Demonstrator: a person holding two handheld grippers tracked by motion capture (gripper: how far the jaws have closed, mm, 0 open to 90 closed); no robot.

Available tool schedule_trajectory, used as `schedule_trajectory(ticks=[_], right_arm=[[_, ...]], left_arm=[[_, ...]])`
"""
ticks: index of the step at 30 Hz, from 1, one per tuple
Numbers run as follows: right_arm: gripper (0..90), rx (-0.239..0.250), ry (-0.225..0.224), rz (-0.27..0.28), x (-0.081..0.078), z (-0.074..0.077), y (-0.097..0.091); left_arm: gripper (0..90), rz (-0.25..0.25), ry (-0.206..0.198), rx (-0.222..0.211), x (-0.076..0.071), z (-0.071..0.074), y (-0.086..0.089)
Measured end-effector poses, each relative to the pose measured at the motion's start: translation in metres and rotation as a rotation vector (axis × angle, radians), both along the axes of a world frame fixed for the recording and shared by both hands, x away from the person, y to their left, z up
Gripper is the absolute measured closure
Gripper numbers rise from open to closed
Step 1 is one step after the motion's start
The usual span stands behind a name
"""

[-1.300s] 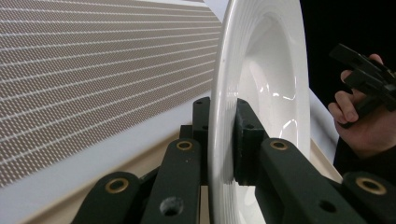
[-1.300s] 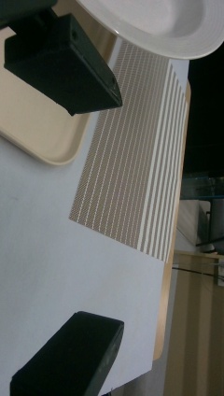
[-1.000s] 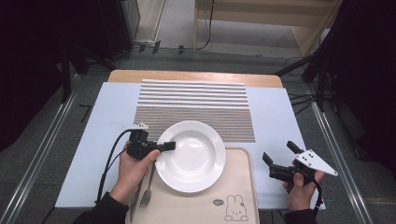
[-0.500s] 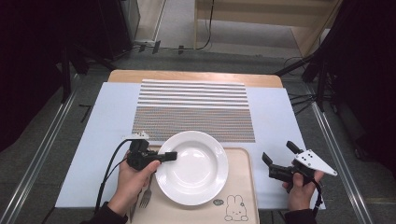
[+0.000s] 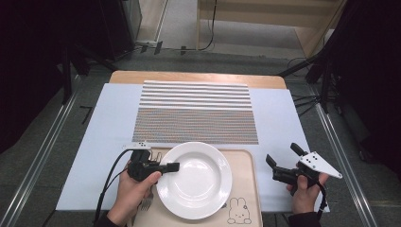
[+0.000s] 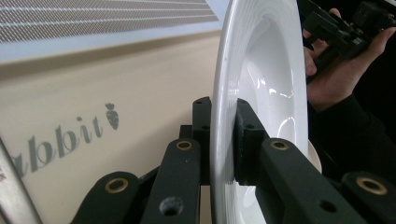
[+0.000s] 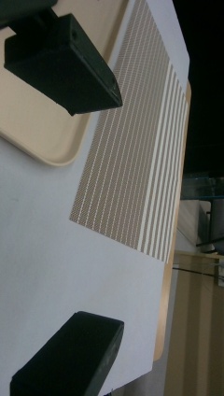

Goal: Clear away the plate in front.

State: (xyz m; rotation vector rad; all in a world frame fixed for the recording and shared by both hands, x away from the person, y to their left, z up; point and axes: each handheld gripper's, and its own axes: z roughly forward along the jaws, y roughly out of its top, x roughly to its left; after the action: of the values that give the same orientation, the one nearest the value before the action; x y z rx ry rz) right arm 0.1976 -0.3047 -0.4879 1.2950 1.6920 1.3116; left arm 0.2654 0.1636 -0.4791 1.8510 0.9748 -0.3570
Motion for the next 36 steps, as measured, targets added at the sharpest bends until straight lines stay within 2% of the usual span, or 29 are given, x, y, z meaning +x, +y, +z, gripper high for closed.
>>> schedule_trajectory(ticks=[9,15,17,20,24,28,33,35,36], right_arm=[[0.0,0.0,0.0,-0.002,0.0,0.0,-0.001],[0.0,0.001,-0.001,-0.003,0.0,0.0,-0.001],[0.0,0.0,-0.002,-0.003,0.0,0.0,-0.001],[0.0,0.002,-0.003,-0.004,0.0,0.0,-0.001],[0.0,0.003,-0.002,-0.007,0.0,0.0,-0.002],[0.0,0.002,-0.001,-0.005,0.0,0.0,-0.002],[0.0,0.003,-0.001,-0.005,0.0,0.0,-0.001],[0.0,0.003,-0.001,-0.005,0.0,0.0,-0.001],[0.0,0.002,0.0,-0.005,0.0,0.0,-0.001]], left_arm=[[80.9,-0.02,0.025,0.016,-0.006,-0.005,0.0],[80.7,-0.064,0.037,0.035,-0.008,-0.007,-0.005],[80.6,-0.064,0.041,0.04,-0.009,-0.008,-0.006],[80.5,-0.072,0.057,0.055,-0.008,-0.01,-0.006],[80.5,-0.094,0.09,0.053,-0.006,-0.012,-0.006],[80.8,-0.087,0.115,0.066,-0.003,-0.015,-0.006],[77.5,-0.06,0.087,0.136,-0.002,-0.015,-0.006],[74.4,-0.064,0.062,0.191,0.0,-0.014,-0.007],[72.9,-0.067,0.041,0.241,-0.001,-0.014,-0.009]])
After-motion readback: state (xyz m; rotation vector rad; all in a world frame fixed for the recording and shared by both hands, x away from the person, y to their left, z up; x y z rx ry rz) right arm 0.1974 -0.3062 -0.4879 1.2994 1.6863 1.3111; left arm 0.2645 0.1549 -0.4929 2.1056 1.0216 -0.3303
